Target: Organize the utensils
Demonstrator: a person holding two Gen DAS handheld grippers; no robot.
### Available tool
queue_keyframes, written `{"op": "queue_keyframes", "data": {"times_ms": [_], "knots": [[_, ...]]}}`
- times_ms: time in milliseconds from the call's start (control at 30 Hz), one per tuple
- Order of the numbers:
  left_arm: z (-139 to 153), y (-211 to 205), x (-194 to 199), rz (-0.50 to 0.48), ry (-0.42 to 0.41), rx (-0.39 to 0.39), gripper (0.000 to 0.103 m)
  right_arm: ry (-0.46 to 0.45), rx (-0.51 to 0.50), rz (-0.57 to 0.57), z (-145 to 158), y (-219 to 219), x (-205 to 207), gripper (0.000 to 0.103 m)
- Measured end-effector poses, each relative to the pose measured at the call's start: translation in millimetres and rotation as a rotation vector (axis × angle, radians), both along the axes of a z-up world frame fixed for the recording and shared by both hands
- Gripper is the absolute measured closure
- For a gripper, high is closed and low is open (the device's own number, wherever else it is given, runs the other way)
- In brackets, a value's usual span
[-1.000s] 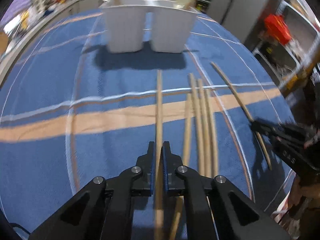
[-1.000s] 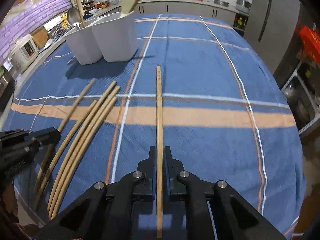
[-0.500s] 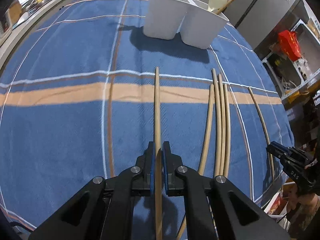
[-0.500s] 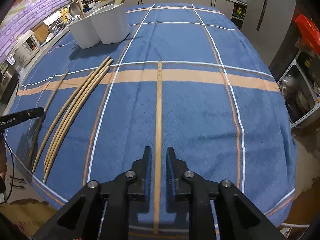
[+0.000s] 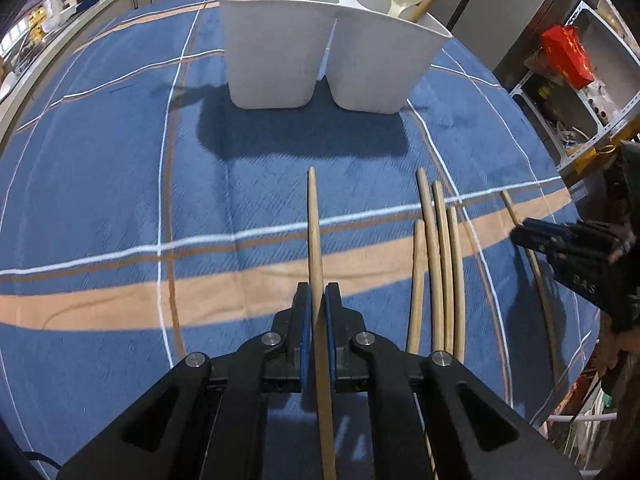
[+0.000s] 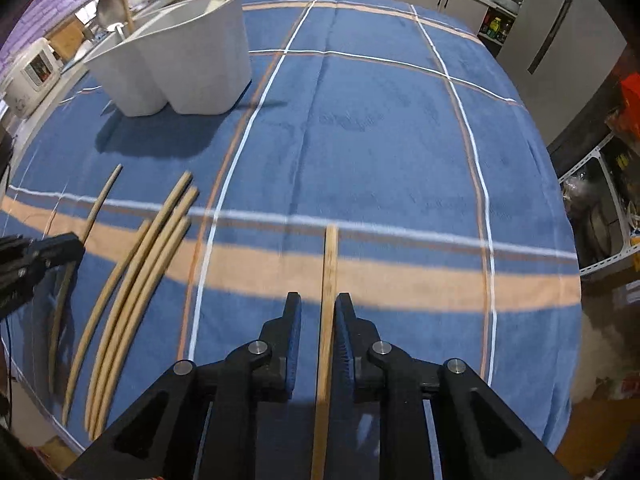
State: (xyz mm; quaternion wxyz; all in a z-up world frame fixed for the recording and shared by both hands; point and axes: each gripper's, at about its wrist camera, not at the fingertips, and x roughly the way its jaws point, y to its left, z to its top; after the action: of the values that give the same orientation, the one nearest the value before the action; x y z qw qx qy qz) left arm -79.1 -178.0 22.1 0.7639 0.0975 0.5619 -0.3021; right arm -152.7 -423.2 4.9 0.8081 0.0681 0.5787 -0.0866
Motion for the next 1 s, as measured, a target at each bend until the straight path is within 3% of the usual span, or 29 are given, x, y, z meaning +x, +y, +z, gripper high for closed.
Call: {"op": "queue_keyframes", "data": {"times_ms": [267,433,567,600,633,800,1000], "knots": [[3,-16,12,-0.032,0.012,0.041,0.095,0.051,0.021,-0.004,0,-6,27,0.084],[1,-39,20,-0.061,-0.008,0.065,0.086,0.067,0.013,-0.011,0,-5,25,0.084],[1,-56,24,-0.104,-0.047,0.085,0.086,0.087,0.018,-0.013,-1,-5,33,0.09],[1,-57,24,-0.112,-0.054,0.083,0.086,0.084,0.022,-0.009,-1,-4,33,0.096],[1,-58,23,-0.116,-0.062,0.083,0.096,0.077,0.016,-0.008,-1,-3,33,0.097],[4,-48,15,-0.054,-0.083,0.024,0.098,-0.025,0.052,-0.035,-1,-4,18,0.098],[47,-23,-11,-0.017,-0.195,-0.074,0.098,-0.243,0.123,-0.078,32,-12,-16,0.098]]}}
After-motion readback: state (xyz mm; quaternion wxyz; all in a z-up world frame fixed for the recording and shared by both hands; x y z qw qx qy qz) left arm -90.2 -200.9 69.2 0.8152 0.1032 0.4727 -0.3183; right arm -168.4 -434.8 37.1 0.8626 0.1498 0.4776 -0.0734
